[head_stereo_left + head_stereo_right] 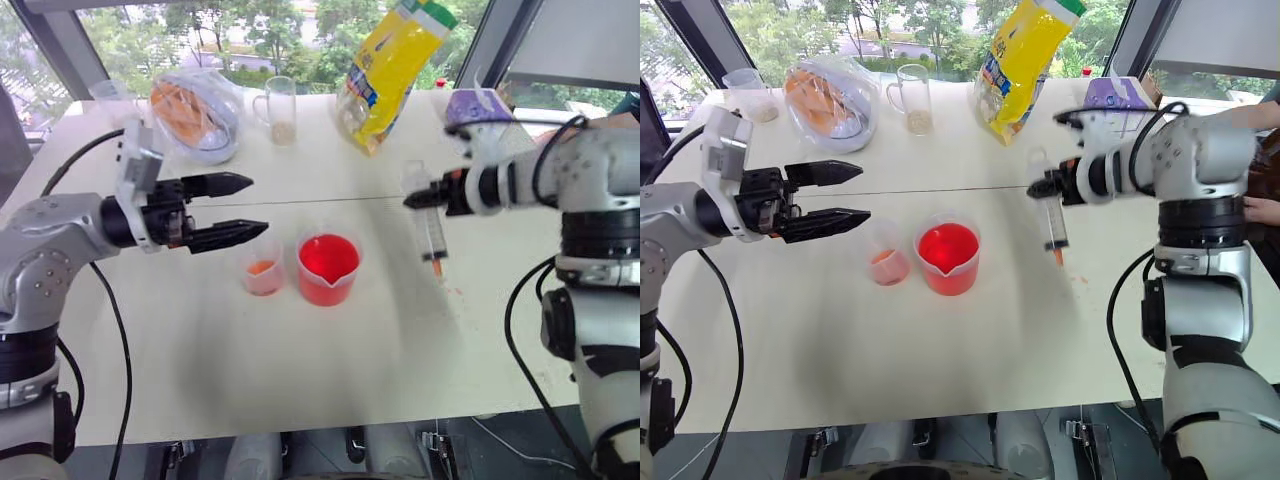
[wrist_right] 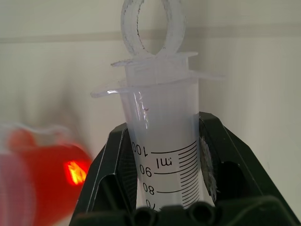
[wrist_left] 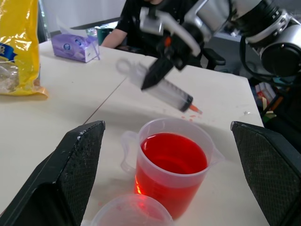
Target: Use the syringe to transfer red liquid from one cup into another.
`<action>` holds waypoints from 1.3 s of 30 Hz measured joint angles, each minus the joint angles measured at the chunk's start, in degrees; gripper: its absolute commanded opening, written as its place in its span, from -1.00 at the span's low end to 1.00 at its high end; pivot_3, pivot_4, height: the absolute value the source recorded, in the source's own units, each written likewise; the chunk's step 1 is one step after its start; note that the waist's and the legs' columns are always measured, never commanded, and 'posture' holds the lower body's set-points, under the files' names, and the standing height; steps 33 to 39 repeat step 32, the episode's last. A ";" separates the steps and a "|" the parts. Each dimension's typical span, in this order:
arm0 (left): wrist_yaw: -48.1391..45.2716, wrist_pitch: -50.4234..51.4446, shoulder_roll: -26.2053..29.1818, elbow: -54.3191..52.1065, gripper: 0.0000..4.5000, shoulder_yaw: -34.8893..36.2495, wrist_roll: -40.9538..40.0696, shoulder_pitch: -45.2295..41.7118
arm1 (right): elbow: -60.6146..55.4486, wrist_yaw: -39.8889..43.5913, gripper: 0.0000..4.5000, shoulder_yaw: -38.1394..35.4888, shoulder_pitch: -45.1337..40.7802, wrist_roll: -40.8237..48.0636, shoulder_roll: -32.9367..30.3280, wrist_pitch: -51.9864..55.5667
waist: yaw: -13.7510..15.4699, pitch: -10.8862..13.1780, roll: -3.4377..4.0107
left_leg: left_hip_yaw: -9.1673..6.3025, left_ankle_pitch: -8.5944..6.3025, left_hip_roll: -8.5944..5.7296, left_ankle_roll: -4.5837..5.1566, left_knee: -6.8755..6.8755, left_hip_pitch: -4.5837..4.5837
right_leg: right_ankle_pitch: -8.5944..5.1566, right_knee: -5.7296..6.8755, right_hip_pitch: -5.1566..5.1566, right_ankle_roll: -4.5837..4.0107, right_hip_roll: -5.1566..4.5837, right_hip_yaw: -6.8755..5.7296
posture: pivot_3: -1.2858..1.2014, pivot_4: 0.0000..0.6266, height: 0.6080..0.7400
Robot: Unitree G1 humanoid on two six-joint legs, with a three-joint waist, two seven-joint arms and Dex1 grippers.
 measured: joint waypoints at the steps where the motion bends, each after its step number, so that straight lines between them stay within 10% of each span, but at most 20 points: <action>1: 0.09 0.00 0.00 -0.16 0.96 0.00 -0.01 -0.02 | 0.59 -1.04 -0.37 -0.17 0.65 -0.02 0.61 0.00 | -0.02 0.00 0.00 | 0.02 0.00 0.01 0.00 0.00 0.00 | 0.00 0.01 -0.02 0.00 0.02 0.01 | 0.03 -0.52 1.00; 6: 0.56 0.28 -0.01 -1.38 0.96 0.00 -0.31 -0.05 | 2.10 -4.86 -0.37 -2.59 2.52 -2.09 4.66 0.01 | 0.09 0.00 0.00 | 0.03 0.00 0.04 0.00 0.01 -0.01 | 0.00 0.01 -0.02 0.01 0.05 0.01 | 0.03 -0.52 1.00; 12: 0.98 1.63 0.01 -2.91 1.00 0.01 -1.84 0.00 | 2.77 -6.36 0.94 -5.02 3.45 -4.50 8.10 0.01 | 0.16 0.00 0.00 | 0.01 0.00 0.03 0.00 0.01 -0.02 | 0.00 0.00 -0.01 0.01 0.04 0.02 | 0.03 -0.52 1.00; 19: 0.16 2.08 0.33 -3.44 1.00 -0.14 -1.88 1.15 | -3.66 -4.19 0.98 -3.32 6.23 -3.64 5.86 0.01 | 0.24 0.02 0.02 | -0.02 0.00 0.01 0.01 0.01 -0.04 | 0.00 -0.01 -0.02 0.02 0.04 0.01 | 0.03 -0.52 1.00; 31: -2.56 3.03 5.48 -5.09 1.00 1.20 -3.07 5.46 | -41.19 28.17 0.98 -7.18 16.57 13.32 -21.27 -9.61 | 0.30 0.11 -0.03 | -0.09 -0.07 0.03 0.10 0.09 -0.13 | -0.06 -0.12 -0.03 0.04 0.05 -0.02 | 0.03 -0.52 1.00; 39: -2.68 3.28 5.93 -5.18 1.00 1.54 -3.39 5.87 | -41.93 29.55 0.98 -7.29 18.26 13.59 -22.23 -10.43 | 0.31 0.11 -0.03 | -0.08 -0.07 0.03 0.10 0.13 -0.13 | -0.07 -0.11 -0.02 0.01 0.05 -0.01 | 0.03 -0.52 1.00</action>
